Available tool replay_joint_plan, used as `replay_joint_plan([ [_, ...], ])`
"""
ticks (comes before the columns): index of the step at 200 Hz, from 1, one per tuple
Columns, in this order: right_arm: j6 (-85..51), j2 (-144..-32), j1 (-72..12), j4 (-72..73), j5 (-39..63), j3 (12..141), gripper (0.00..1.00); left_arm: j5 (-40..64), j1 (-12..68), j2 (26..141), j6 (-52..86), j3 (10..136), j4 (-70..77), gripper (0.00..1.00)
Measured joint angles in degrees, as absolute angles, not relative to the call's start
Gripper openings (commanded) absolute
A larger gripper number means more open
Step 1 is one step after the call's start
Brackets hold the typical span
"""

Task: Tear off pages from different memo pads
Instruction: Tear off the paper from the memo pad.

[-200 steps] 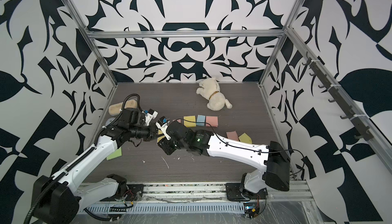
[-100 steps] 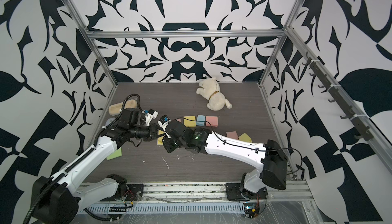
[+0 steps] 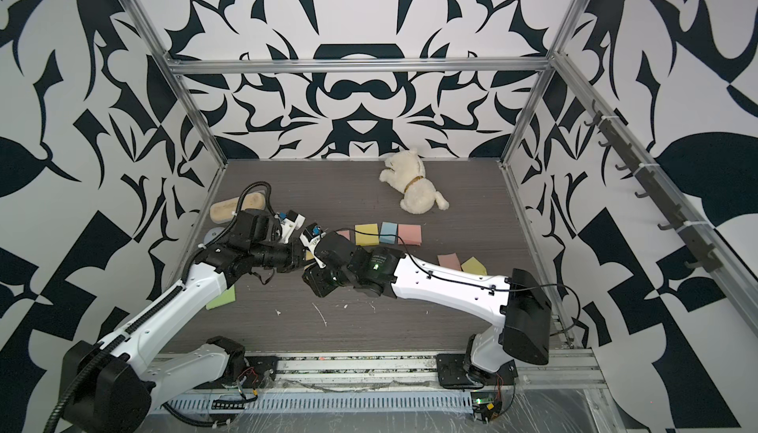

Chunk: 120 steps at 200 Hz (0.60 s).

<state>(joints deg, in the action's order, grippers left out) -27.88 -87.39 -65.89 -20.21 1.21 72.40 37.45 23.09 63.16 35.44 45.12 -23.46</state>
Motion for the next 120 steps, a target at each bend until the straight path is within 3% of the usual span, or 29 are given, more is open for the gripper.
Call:
replay_joint_plan([
  [73, -30.59, -88.20, -65.47, -19.31, 1.78, 72.23, 0.34, 36.73, 23.70, 62.61, 35.09, 45.10, -23.46, 0.00],
  [97, -31.66, -87.74, -64.69, -19.11, 2.79, 71.92, 0.45, 36.58, 23.81, 62.52, 35.07, 45.10, -23.46, 0.00],
  [120, -32.25, -87.66, -64.20, -18.57, 4.43, 71.92, 0.48, 36.53, 24.03, 62.28, 34.98, 45.10, -23.49, 0.00],
])
